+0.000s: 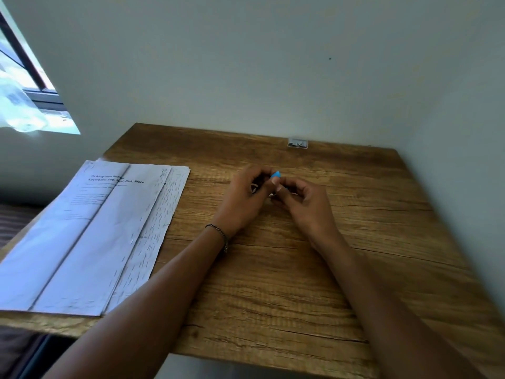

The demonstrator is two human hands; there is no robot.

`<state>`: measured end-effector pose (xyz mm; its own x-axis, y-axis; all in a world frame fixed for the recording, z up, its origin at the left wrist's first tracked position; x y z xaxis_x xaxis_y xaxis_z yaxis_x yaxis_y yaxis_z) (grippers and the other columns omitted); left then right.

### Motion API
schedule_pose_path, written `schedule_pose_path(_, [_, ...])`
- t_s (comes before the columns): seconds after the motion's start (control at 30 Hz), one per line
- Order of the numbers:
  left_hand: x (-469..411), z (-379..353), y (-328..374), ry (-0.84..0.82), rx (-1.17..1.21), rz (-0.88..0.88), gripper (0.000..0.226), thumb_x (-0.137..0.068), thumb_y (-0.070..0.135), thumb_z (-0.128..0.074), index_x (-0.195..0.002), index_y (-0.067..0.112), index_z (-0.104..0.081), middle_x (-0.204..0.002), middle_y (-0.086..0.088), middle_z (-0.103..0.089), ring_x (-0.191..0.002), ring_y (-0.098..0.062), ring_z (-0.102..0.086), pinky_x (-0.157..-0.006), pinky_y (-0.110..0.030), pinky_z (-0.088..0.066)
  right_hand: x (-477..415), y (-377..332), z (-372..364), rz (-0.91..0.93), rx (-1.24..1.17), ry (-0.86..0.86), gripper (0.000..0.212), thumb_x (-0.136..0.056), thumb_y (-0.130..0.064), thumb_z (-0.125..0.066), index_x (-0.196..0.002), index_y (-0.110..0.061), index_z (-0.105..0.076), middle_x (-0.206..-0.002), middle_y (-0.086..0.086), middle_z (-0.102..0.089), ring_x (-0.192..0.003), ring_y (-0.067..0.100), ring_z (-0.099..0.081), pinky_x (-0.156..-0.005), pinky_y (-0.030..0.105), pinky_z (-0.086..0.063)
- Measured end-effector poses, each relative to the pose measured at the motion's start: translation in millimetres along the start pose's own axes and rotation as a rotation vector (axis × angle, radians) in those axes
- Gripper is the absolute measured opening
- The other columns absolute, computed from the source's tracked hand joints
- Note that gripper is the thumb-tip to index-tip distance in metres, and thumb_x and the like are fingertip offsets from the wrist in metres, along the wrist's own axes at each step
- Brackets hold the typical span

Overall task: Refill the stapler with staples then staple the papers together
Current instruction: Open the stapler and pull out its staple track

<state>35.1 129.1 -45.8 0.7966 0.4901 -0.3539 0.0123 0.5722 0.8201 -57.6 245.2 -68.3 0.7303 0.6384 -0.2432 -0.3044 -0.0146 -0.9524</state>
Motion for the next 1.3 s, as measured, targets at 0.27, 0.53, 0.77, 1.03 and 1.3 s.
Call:
schedule_pose_path(0.27, [-0.3,0.6,-1.1,0.024,0.076,0.031,0.015,-0.099,0.022,-0.063,-0.110,0.014,-0.071,-0.110,-0.002,-0.068,-0.098,-0.017,-0.067,-0.085,-0.036,-0.058,2.1,-0.4,-3.1,-0.003,0.021,0.038,0.026,-0.097,-0.022,-0.068,-0.118,-0.008,-0.074,-0.105,0.004,-0.078,-0.093,0.016,-0.076,-0.088,0.046,-0.062])
schedule_pose_path(0.53, [1.5,-0.4,1.5,0.037,0.077,0.071,0.018,-0.100,0.021,-0.061,-0.110,0.009,-0.071,-0.111,-0.005,-0.068,-0.099,-0.020,-0.067,-0.088,-0.048,-0.057,2.7,1.6,-5.4,-0.038,0.011,0.016,0.021,-0.098,-0.018,-0.065,-0.117,-0.013,-0.075,-0.105,0.004,-0.078,-0.097,0.018,-0.075,-0.091,0.048,-0.060])
schedule_pose_path(0.77, [2.0,-1.7,4.6,0.058,0.034,0.063,0.020,-0.101,0.021,-0.060,-0.111,0.008,-0.070,-0.112,-0.005,-0.066,-0.101,-0.019,-0.064,-0.088,-0.042,-0.057,2.5,2.9,-7.6,-0.063,0.012,0.029,0.019,-0.099,-0.018,-0.065,-0.115,-0.015,-0.074,-0.105,0.003,-0.078,-0.097,0.018,-0.075,-0.090,0.047,-0.061])
schedule_pose_path(1.03, [2.0,-4.9,0.9,0.092,0.015,0.054,0.020,-0.101,0.022,-0.060,-0.112,0.009,-0.070,-0.112,-0.004,-0.066,-0.103,-0.018,-0.063,-0.084,-0.031,-0.053,3.3,-0.4,-7.9,-0.054,0.037,0.037,0.023,-0.099,-0.021,-0.064,-0.116,-0.009,-0.074,-0.105,0.005,-0.077,-0.096,0.016,-0.075,-0.089,0.046,-0.061])
schedule_pose_path(1.3, [-0.8,-2.0,-4.5,0.176,0.048,0.116,0.025,-0.104,0.027,-0.054,-0.114,0.009,-0.068,-0.107,-0.003,-0.068,-0.092,-0.010,-0.061,-0.077,-0.023,-0.047,5.2,1.5,-8.2,-0.074,-0.004,0.040,0.017,-0.098,-0.013,-0.064,-0.108,-0.003,-0.074,-0.101,0.010,-0.076,-0.096,0.019,-0.075,-0.088,0.043,-0.062])
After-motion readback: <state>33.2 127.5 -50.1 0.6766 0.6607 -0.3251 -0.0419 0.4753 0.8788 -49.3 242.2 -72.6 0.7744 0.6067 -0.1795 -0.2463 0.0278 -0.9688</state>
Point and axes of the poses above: each hand's wrist, its own x-axis away from the middle knuckle, its own z-axis out of the back of the hand, y = z × x, the point moved 4 cm from there along -x, towards the middle knuckle
